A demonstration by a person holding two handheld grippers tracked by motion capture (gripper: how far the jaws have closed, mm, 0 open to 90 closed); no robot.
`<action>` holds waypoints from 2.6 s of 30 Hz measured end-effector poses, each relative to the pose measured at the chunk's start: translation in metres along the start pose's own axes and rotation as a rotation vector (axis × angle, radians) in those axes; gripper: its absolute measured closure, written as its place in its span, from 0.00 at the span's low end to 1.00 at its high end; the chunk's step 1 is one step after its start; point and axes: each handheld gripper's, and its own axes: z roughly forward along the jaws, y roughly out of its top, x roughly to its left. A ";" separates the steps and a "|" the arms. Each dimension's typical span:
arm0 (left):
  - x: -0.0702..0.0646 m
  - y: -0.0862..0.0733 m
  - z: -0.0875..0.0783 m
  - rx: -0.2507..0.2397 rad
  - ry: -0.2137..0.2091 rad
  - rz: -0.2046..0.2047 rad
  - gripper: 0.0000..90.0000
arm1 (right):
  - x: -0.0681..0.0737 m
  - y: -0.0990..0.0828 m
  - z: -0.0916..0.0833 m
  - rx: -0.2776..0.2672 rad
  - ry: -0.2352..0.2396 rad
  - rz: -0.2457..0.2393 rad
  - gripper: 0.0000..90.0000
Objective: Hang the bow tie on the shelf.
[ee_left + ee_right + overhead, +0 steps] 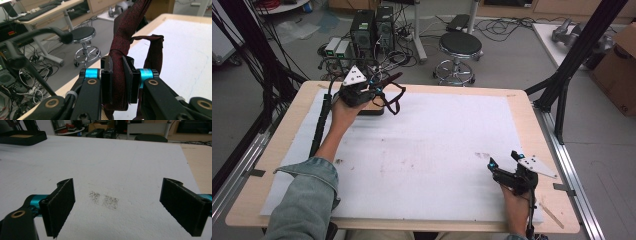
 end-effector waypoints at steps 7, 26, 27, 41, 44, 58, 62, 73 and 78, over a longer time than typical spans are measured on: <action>0.008 0.007 -0.006 -0.053 0.056 -0.045 0.87 | 0.000 0.000 0.000 0.003 -0.001 0.000 0.13; 0.023 0.005 -0.004 -0.078 0.226 -0.139 0.87 | 0.000 0.000 0.000 0.006 0.002 0.001 0.13; 0.023 0.004 -0.003 -0.075 0.233 -0.144 0.87 | 0.000 0.000 0.000 0.005 0.002 0.001 0.13; 0.022 -0.003 0.004 -0.042 0.301 -0.144 0.87 | 0.000 0.000 0.000 0.000 0.007 -0.003 0.13; 0.022 -0.004 0.005 -0.033 0.313 -0.136 0.87 | 0.000 0.000 0.000 0.002 0.009 0.004 0.13; 0.021 -0.022 0.016 0.028 0.340 -0.132 0.86 | 0.000 0.000 0.000 0.001 0.009 0.001 0.13; 0.021 -0.028 0.018 0.044 0.341 -0.130 0.86 | 0.000 0.000 0.000 0.001 0.009 -0.001 0.13; 0.022 -0.032 0.020 0.064 0.332 -0.136 0.81 | 0.000 0.000 0.000 0.000 0.008 0.001 0.13; 0.022 -0.032 0.019 0.064 0.323 -0.140 0.75 | 0.000 0.000 0.000 0.000 0.007 -0.002 0.13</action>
